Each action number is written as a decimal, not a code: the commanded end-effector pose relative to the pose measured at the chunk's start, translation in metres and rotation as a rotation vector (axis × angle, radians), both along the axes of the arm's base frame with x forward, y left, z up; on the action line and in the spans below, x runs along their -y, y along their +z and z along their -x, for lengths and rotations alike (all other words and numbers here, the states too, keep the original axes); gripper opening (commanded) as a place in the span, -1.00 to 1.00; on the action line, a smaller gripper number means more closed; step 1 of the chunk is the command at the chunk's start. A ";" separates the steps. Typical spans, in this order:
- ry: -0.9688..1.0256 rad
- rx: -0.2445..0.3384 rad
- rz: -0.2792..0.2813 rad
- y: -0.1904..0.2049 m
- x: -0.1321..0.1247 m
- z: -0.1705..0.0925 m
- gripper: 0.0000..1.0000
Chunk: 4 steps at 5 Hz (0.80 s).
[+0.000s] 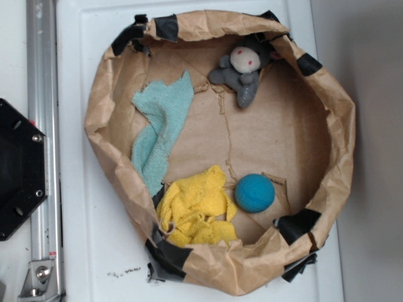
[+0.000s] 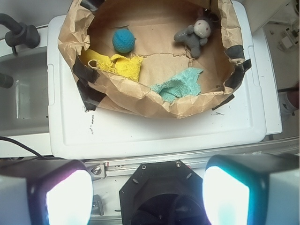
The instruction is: Grab the gray animal.
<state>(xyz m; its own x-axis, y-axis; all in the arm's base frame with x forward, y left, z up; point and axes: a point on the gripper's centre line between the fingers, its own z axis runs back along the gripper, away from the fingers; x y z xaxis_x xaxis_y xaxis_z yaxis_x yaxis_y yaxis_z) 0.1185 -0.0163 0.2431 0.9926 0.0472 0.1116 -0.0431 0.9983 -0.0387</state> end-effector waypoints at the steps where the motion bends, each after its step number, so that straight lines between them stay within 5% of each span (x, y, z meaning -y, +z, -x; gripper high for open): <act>1: 0.000 0.000 0.000 0.000 0.000 0.000 1.00; 2: 0.137 0.035 -0.068 -0.028 -0.004 -0.037 1.00; 3: 0.208 0.055 -0.065 -0.057 -0.013 -0.077 1.00; 4: 0.351 0.145 -0.012 -0.084 -0.023 -0.119 1.00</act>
<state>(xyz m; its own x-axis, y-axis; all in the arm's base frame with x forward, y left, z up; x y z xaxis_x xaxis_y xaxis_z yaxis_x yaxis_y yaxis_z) 0.2347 -0.0009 0.1478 0.9028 0.3698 0.2196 -0.3697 0.9282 -0.0429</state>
